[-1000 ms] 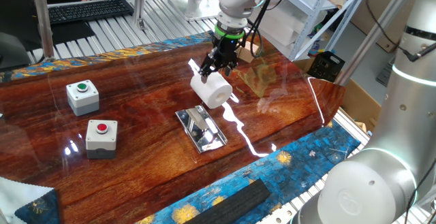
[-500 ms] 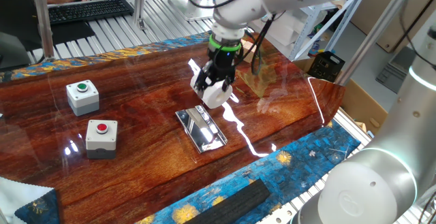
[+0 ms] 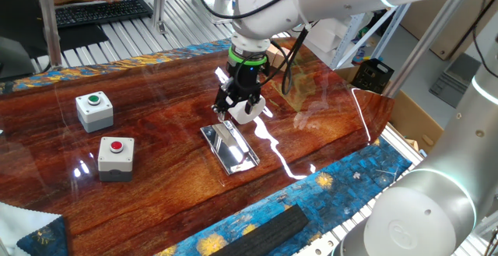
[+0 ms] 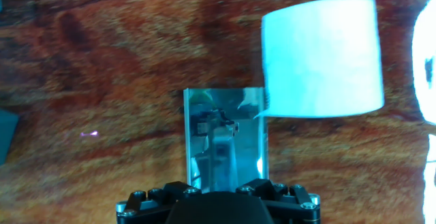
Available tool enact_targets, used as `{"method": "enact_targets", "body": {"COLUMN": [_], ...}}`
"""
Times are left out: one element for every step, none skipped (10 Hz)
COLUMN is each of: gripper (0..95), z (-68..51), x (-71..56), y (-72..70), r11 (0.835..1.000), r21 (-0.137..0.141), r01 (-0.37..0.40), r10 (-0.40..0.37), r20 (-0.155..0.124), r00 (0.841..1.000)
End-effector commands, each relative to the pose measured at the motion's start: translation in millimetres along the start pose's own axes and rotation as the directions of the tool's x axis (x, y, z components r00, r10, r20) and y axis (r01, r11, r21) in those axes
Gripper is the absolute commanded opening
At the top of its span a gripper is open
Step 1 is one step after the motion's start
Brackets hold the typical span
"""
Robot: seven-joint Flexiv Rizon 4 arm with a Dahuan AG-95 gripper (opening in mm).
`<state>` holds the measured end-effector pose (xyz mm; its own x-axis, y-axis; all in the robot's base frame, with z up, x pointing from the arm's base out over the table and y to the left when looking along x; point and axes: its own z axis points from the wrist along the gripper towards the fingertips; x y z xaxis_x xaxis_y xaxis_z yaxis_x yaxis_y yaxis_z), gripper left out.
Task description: Take the roll of paper down from the shelf
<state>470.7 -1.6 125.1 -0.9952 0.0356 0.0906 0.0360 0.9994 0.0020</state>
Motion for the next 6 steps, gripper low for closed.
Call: {"method": "enact_targets", "body": {"gripper": [76.0, 76.0, 76.0, 76.0, 76.0, 76.0], "z": [-0.7, -1.2, -1.5, -1.7, -1.9, -2.0], "x": [3.5, 5.7, 8.6, 9.7, 10.8, 11.1], "y": [6.1, 8.7, 11.6, 13.2, 15.0, 15.7], "r11": [1.000, 1.000, 1.000, 1.000, 1.000, 1.000], "r21": [0.003, 0.006, 0.009, 0.011, 0.012, 0.013], "r01": [0.002, 0.004, 0.004, 0.004, -0.001, -0.002], "r10": [-0.002, -0.004, -0.003, -0.004, 0.002, 0.003], "r20": [-0.017, -0.024, -0.027, -0.027, -0.028, -0.030], "r00": [1.000, 1.000, 1.000, 1.000, 1.000, 1.000]}}
